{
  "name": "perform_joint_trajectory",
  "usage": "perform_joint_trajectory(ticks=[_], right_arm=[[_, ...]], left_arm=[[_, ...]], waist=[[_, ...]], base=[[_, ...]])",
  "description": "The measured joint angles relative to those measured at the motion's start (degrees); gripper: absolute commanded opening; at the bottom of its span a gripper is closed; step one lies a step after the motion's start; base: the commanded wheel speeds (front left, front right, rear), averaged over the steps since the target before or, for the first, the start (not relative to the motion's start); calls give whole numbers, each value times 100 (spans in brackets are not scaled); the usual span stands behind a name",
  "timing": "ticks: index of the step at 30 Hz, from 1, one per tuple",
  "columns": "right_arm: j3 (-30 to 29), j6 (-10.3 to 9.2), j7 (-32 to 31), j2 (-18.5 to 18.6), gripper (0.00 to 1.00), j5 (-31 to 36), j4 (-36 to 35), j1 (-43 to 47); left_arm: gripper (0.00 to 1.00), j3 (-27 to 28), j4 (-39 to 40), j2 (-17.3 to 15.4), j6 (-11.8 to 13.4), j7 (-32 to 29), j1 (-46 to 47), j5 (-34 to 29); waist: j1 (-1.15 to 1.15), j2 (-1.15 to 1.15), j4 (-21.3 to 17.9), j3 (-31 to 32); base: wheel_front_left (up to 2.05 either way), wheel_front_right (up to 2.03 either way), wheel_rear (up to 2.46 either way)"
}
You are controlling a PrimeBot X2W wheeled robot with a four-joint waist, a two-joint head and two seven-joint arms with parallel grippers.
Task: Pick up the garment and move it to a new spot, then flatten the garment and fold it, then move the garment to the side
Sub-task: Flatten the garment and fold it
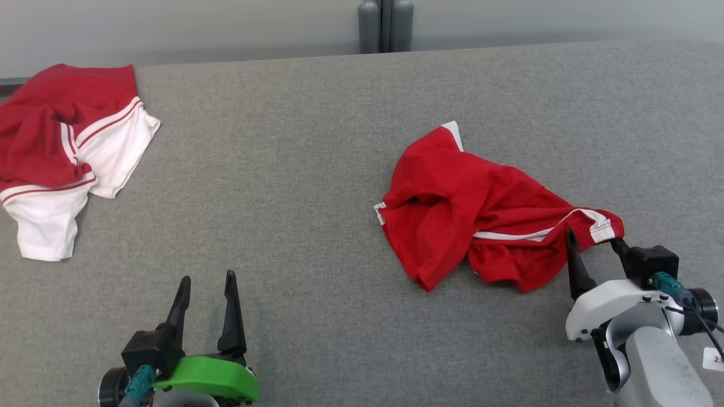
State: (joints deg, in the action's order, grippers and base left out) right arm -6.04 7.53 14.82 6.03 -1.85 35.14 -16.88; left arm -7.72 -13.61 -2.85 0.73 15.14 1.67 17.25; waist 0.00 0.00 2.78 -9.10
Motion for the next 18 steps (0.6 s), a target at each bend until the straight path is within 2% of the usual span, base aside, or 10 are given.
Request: perform_joint_trajectory(ticks=[10,18], right_arm=[[-269,0,23,-215,100,80,-1131,843],[-431,0,23,-299,100,249,-2262,1077]], left_arm=[[100,-191,33,1,-57,0,-131,-18],[100,-731,-23,1,-220,-1,-157,-26]], waist=[[0,0,-294,281],[0,0,-561,379]], base=[[0,0,0],[0,0,0]])
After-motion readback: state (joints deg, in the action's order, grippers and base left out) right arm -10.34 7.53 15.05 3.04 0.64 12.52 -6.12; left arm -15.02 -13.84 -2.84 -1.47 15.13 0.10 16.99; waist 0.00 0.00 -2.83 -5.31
